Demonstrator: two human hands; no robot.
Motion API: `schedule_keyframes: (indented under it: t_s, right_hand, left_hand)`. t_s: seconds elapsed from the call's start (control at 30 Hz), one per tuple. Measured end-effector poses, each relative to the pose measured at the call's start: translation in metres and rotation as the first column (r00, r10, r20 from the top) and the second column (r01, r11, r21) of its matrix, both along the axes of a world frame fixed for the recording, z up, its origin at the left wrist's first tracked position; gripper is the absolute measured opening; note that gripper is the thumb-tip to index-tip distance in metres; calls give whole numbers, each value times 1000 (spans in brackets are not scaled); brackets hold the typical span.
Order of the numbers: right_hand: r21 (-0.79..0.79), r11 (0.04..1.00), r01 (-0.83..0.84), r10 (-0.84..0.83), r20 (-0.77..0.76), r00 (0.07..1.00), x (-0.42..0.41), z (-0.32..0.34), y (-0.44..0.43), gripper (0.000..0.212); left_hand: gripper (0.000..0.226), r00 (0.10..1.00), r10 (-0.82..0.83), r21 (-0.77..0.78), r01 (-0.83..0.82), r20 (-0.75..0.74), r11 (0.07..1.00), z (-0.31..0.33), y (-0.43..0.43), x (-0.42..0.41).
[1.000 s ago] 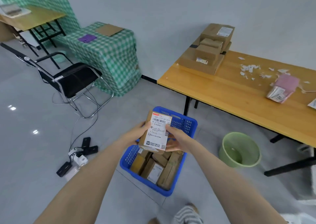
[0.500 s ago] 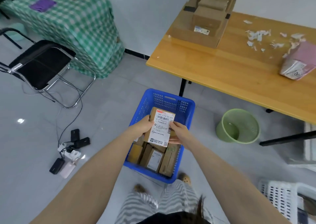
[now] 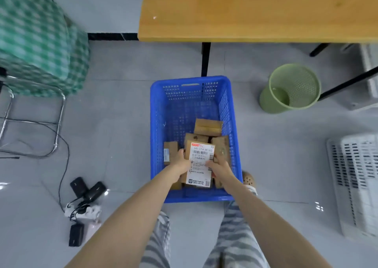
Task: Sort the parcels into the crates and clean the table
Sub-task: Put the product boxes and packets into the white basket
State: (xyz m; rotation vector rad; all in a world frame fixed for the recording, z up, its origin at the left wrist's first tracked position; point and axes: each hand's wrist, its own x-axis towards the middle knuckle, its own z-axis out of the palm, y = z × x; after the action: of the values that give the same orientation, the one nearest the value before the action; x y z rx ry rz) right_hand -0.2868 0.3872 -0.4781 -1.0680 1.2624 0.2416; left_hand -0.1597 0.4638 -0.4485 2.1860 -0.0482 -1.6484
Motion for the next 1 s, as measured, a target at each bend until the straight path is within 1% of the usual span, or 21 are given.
schedule_keyframes:
  t_s: [0.07, 0.1, 0.13, 0.17, 0.27, 0.33, 0.43, 0.5, 0.57, 0.63, 0.7, 0.8, 0.87, 0.93, 1.0]
  right_hand:
    - [10, 998, 56, -56, 0, 998, 0, -18, 7, 45]
    - [19, 996, 90, -90, -17, 996, -5, -40, 15, 45]
    - [7, 994, 105, -105, -10, 994, -4, -41, 11, 45]
    - [25, 991, 132, -131, -17, 991, -10, -59, 19, 44]
    - [30, 983, 181, -179, -51, 983, -21, -97, 33, 47]
    - [39, 979, 199, -196, -76, 978, -28, -126, 45, 49]
    - [49, 984, 171, -164, -117, 980, -37, -168, 59, 61]
    - [59, 987, 152, -144, -129, 981, -40, -189, 65, 58]
    - [68, 987, 143, -131, -151, 980, -41, -203, 66, 57]
    - [65, 992, 108, -96, -161, 982, -40, -218, 64, 53]
    - [46, 998, 53, -44, -176, 983, -39, -228, 59, 53]
    - [-6, 997, -79, 75, -247, 966, -38, -246, 52, 56]
    - [-46, 984, -171, 151, -292, 944, -36, -249, 51, 57]
    - [-114, 959, -260, 213, -317, 924, -38, -251, 51, 59]
    - [-227, 920, -319, 242, -309, 920, -40, -247, 53, 58]
  left_hand:
    - [54, 999, -40, 24, 41, -29, 999, -20, 3, 3]
    - [57, 996, -64, 35, 66, -55, 997, -40, 8, -1]
    - [59, 995, -73, 26, 75, -65, 997, -39, 5, 1]
    - [60, 991, -82, 35, 86, -102, 996, -59, 11, -4]
    - [58, 987, -81, 74, 92, -140, 993, -97, 22, -18]
    - [60, 986, -55, 90, 70, -157, 993, -128, 30, -31]
    - [59, 980, 56, 112, -35, -191, 993, -170, 41, -47]
    - [59, 977, 94, 115, -73, -192, 991, -193, 48, -54]
    - [67, 973, 127, 120, -105, -195, 987, -213, 50, -57]
    - [70, 973, 136, 115, -116, -187, 987, -228, 49, -59]
    - [67, 971, 147, 115, -126, -188, 985, -239, 46, -60]
    - [63, 966, 168, 126, -145, -195, 981, -264, 40, -63]
    - [63, 965, 173, 137, -148, -196, 979, -275, 38, -67]
    - [64, 962, 156, 143, -126, -226, 982, -283, 33, -75]
    - [63, 965, 122, 147, -90, -230, 985, -285, 25, -82]
